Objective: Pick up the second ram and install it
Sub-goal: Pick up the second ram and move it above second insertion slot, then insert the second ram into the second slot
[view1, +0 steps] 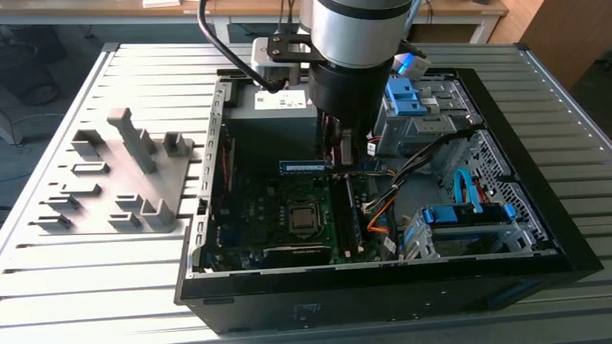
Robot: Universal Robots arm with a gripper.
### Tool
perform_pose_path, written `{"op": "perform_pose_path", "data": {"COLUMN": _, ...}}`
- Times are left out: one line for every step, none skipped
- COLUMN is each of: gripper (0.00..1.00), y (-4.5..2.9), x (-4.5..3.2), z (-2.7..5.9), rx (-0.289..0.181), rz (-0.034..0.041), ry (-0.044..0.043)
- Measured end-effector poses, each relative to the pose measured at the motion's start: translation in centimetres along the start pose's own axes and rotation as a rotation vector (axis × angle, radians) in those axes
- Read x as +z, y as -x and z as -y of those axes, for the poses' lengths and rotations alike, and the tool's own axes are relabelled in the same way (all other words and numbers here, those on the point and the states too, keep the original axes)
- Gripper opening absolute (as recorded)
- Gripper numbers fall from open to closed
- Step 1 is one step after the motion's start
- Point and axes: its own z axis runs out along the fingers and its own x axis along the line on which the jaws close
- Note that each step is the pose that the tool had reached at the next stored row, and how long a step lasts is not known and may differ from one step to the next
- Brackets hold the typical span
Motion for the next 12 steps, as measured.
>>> {"op": "perform_pose_path", "data": {"gripper": 0.14, "y": 0.00, "x": 0.00, "z": 0.00, "rx": 0.000, "rz": 0.0002, "ry": 0.0000}}
{"op": "perform_pose_path", "data": {"gripper": 0.14, "y": 0.00, "x": 0.00, "z": 0.00, "rx": 0.000, "rz": 0.0003, "ry": 0.0000}}
{"op": "perform_pose_path", "data": {"gripper": 0.14, "y": 0.00, "x": -0.01, "z": 0.00, "rx": 0.000, "rz": 0.0004, "ry": 0.0000}}
{"op": "perform_pose_path", "data": {"gripper": 0.14, "y": 0.00, "x": 0.00, "z": 0.00, "rx": 0.000, "rz": 0.0005, "ry": 0.0000}}
{"op": "perform_pose_path", "data": {"gripper": 0.14, "y": 0.00, "x": -0.01, "z": 0.00, "rx": 0.000, "rz": 0.0004, "ry": 0.0001}}
{"op": "perform_pose_path", "data": {"gripper": 0.14, "y": 0.00, "x": 0.00, "z": 0.00, "rx": 0.000, "rz": 0.0005, "ry": 0.0001}}
{"op": "perform_pose_path", "data": {"gripper": 0.14, "y": 0.00, "x": 0.00, "z": 0.00, "rx": 0.000, "rz": 0.0006, "ry": 0.0000}}
{"op": "perform_pose_path", "data": {"gripper": 0.14, "y": 0.00, "x": 0.00, "z": 0.00, "rx": 0.000, "rz": 0.0006, "ry": 0.0001}}
{"op": "perform_pose_path", "data": {"gripper": 0.14, "y": 0.00, "x": 0.00, "z": 0.00, "rx": 0.000, "rz": 0.0007, "ry": 0.0000}}
{"op": "perform_pose_path", "data": {"gripper": 0.14, "y": 0.00, "x": 0.00, "z": 0.00, "rx": 0.000, "rz": 0.0008, "ry": 0.0001}}
{"op": "perform_pose_path", "data": {"gripper": 0.14, "y": 0.00, "x": -0.01, "z": 0.00, "rx": 0.000, "rz": 0.0007, "ry": 0.0001}}
{"op": "perform_pose_path", "data": {"gripper": 0.14, "y": 0.00, "x": 0.00, "z": 0.00, "rx": 0.000, "rz": 0.0008, "ry": 0.0000}}
